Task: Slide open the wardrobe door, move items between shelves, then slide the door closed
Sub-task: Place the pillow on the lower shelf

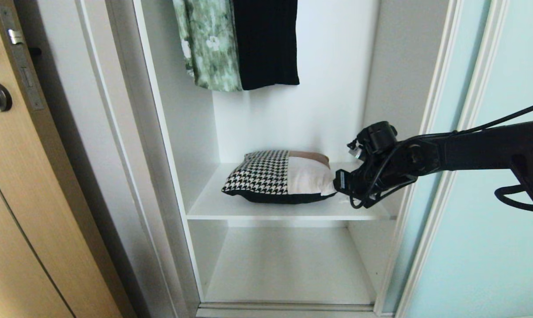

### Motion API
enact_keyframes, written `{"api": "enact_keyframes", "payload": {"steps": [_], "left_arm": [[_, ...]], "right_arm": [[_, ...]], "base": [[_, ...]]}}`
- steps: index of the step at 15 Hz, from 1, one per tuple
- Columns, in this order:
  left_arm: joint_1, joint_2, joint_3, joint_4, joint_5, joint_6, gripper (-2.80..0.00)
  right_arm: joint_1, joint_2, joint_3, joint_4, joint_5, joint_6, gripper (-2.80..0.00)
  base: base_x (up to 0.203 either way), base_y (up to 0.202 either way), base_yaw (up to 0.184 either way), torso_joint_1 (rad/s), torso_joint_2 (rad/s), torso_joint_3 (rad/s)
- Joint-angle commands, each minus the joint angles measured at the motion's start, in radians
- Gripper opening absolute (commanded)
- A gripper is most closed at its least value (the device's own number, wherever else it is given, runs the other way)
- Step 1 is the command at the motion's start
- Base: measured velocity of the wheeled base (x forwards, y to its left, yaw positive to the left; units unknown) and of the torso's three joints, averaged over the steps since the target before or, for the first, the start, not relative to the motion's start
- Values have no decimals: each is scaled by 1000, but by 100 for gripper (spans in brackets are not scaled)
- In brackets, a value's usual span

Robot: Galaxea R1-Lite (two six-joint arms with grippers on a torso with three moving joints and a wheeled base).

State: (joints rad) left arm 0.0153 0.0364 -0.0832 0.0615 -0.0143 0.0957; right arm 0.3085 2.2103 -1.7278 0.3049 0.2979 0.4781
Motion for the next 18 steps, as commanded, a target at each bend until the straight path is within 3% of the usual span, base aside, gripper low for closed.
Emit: {"api": "enact_keyframes", "payload": {"steps": [1,5,10,12,14,18], "left_arm": [[0,112,-107,-7,1,0,-280],[1,260,-257,-3,20,-3,-280],[2,652,-470,-9,98,-29,-280],[1,830,-605,-8,58,-93,-280],[1,985,-711,-4,-23,-165,-280],[1,1218,-792,-9,-191,-287,-280]], "right_arm": [[-8,44,-27,3,1,5,0],[-32,122,-105,4,-3,5,0],[-66,197,-209,-10,6,-1,0],[-65,221,-210,-47,18,-1,0],[-65,244,-210,-100,20,-1,0],[-72,267,-210,-201,23,-4,0]], "base": [[0,0,0,0,0,0],[0,0,0,0,0,0],[0,0,0,0,0,0],[0,0,0,0,0,0],[0,0,0,0,0,0],[0,0,0,0,0,0]]}}
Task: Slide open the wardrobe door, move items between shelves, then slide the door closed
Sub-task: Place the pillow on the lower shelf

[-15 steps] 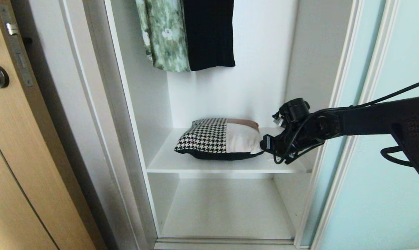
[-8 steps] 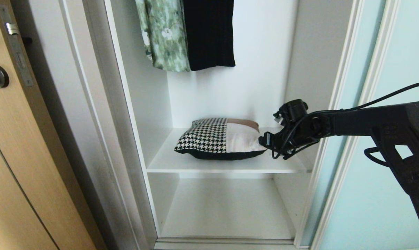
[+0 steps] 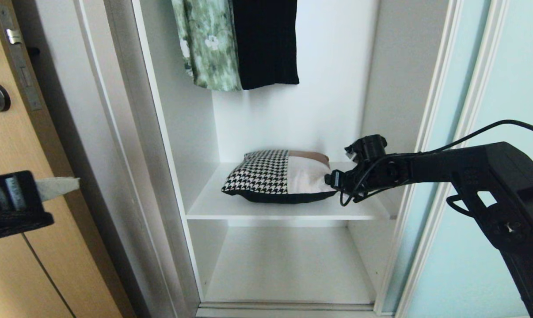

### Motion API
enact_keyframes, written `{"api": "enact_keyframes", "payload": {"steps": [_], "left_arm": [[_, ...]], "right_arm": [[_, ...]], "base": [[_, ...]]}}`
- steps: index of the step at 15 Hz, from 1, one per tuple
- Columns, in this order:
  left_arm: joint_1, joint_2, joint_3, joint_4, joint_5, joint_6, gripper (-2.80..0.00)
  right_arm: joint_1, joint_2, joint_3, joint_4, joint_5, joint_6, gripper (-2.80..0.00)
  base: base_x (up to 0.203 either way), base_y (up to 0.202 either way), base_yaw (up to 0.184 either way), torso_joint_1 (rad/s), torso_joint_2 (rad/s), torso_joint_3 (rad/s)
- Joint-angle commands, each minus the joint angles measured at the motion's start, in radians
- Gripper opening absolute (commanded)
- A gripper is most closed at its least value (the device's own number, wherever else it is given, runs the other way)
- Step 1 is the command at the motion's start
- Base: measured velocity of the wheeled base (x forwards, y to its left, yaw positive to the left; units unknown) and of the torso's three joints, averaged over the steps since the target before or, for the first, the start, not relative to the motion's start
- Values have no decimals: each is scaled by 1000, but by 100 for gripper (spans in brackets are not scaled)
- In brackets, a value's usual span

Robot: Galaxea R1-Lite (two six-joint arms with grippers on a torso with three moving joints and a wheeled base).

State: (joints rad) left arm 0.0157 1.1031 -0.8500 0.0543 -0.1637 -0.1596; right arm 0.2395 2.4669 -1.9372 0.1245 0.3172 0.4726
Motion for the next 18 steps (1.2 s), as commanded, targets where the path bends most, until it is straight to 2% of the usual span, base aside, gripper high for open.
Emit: {"api": "enact_keyframes", "payload": {"steps": [1,6,7,10,15,18], "left_arm": [[1,194,-33,-3,-93,-66,-280],[1,334,-79,-7,-260,-157,-280],[1,354,-85,-8,-277,-179,-280],[1,403,-89,-8,-301,-189,-280],[0,414,-81,-9,-304,-186,-280],[0,438,-79,-18,-304,-186,-280]], "right_arm": [[-4,14,0,-56,13,3,0],[-11,39,0,-147,48,3,0],[-11,42,0,-150,48,3,0],[-26,70,-2,-154,45,-3,0],[-50,82,-3,-166,39,-11,0],[-53,127,-2,-274,23,-8,0]], "base": [[0,0,0,0,0,0],[0,0,0,0,0,0],[0,0,0,0,0,0],[0,0,0,0,0,0],[0,0,0,0,0,0],[0,0,0,0,0,0]]}}
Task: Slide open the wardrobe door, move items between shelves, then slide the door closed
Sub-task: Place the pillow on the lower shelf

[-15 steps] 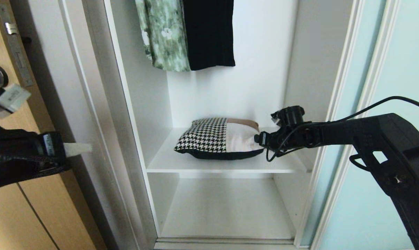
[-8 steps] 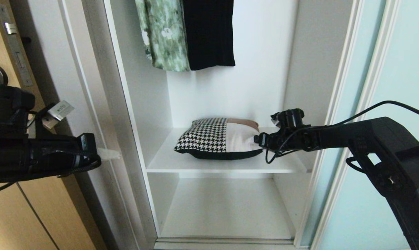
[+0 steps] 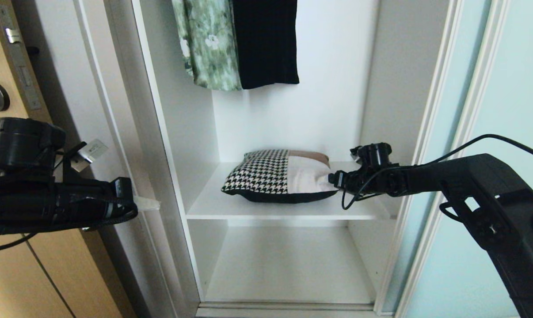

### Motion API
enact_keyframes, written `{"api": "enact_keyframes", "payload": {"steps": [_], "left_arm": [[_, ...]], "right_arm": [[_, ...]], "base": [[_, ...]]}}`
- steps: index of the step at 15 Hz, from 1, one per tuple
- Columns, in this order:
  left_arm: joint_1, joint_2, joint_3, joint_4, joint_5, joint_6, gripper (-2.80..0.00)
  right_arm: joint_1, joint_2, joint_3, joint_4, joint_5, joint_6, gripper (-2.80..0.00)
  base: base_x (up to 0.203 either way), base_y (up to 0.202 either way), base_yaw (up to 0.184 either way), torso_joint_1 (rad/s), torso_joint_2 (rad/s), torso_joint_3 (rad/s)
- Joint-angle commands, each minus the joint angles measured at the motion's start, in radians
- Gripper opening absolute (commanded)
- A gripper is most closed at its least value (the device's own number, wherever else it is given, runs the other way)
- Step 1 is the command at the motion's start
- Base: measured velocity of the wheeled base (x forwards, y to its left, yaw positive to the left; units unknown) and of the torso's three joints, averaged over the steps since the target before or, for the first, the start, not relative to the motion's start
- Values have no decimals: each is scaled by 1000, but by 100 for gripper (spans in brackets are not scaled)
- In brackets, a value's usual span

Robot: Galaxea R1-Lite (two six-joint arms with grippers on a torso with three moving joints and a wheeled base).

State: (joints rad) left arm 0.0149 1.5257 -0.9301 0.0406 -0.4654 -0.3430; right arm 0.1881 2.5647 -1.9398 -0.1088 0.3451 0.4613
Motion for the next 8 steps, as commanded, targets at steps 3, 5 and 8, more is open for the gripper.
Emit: {"api": "enact_keyframes", "payload": {"steps": [3,5,8], "left_arm": [[-1,54,5,-30,-2,-11,-280],[-1,72,-2,-40,-2,-30,-280],[-1,94,-4,-64,-2,-50,-280]], "right_arm": [[-4,51,-1,-103,-26,2,0],[-5,55,-2,-129,-26,1,-280],[-6,65,-4,-151,-20,2,-280]], "base": [[0,0,0,0,0,0],[0,0,0,0,0,0],[0,0,0,0,0,0]]}}
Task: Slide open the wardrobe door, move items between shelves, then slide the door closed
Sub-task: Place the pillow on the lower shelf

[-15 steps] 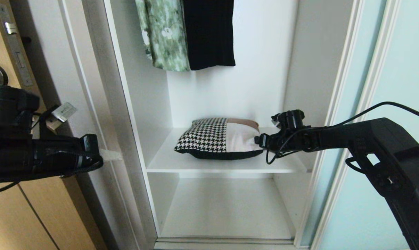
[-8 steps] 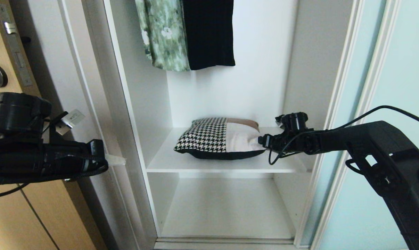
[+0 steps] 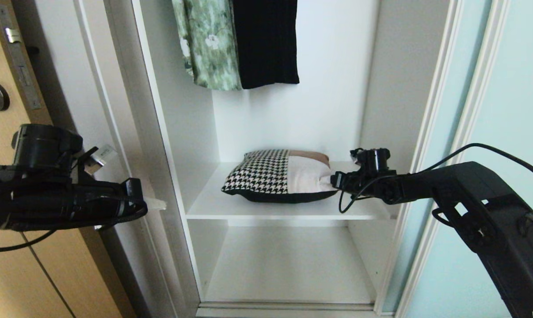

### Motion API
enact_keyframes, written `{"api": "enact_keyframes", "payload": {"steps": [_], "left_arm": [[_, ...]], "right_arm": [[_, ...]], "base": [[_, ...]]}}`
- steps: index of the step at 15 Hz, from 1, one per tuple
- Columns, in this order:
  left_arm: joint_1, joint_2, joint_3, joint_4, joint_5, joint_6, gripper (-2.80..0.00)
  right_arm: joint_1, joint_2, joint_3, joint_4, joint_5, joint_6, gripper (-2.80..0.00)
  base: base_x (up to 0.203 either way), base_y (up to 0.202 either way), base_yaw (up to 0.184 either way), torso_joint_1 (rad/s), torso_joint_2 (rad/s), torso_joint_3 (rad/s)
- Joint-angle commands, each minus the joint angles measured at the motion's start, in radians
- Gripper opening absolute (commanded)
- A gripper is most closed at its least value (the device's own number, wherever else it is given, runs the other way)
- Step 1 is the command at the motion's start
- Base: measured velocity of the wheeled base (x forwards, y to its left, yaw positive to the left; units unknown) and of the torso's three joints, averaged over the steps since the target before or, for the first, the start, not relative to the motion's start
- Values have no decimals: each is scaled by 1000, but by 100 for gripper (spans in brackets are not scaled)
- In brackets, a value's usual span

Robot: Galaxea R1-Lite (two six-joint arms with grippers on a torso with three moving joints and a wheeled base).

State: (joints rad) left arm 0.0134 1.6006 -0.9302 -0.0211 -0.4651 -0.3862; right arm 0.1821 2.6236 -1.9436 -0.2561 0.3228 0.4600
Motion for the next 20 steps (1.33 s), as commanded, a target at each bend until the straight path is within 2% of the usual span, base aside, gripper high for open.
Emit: {"api": "enact_keyframes", "payload": {"steps": [1,5,7,10,12,14,15,18,20], "left_arm": [[0,37,-11,-4,-3,-14,-280],[-10,154,-23,-61,-18,-47,-280],[-23,211,-52,-86,-51,-50,-280],[-79,305,-125,-90,-52,-43,-280],[-117,353,-184,-83,-49,-39,-280],[-145,390,-243,-77,-38,-37,-280],[-158,407,-272,-75,-30,-37,0],[-186,514,-367,-70,18,-36,0],[-195,585,-429,-58,38,-13,0]], "right_arm": [[0,6,0,-8,3,3,-280],[-7,-8,2,37,8,10,-280],[-20,-50,3,141,20,11,-280],[-63,-122,17,262,69,12,-280],[-79,-139,17,334,74,8,-280],[-90,-145,17,339,76,8,-280],[-90,-149,20,341,76,8,-280],[-90,-144,23,340,76,11,-280],[-90,-133,22,338,76,15,-280]], "base": [[0,0,0,0,0,0],[0,0,0,0,0,0],[0,0,0,0,0,0],[0,0,0,0,0,0],[0,0,0,0,0,0],[0,0,0,0,0,0],[0,0,0,0,0,0],[0,0,0,0,0,0],[0,0,0,0,0,0]]}}
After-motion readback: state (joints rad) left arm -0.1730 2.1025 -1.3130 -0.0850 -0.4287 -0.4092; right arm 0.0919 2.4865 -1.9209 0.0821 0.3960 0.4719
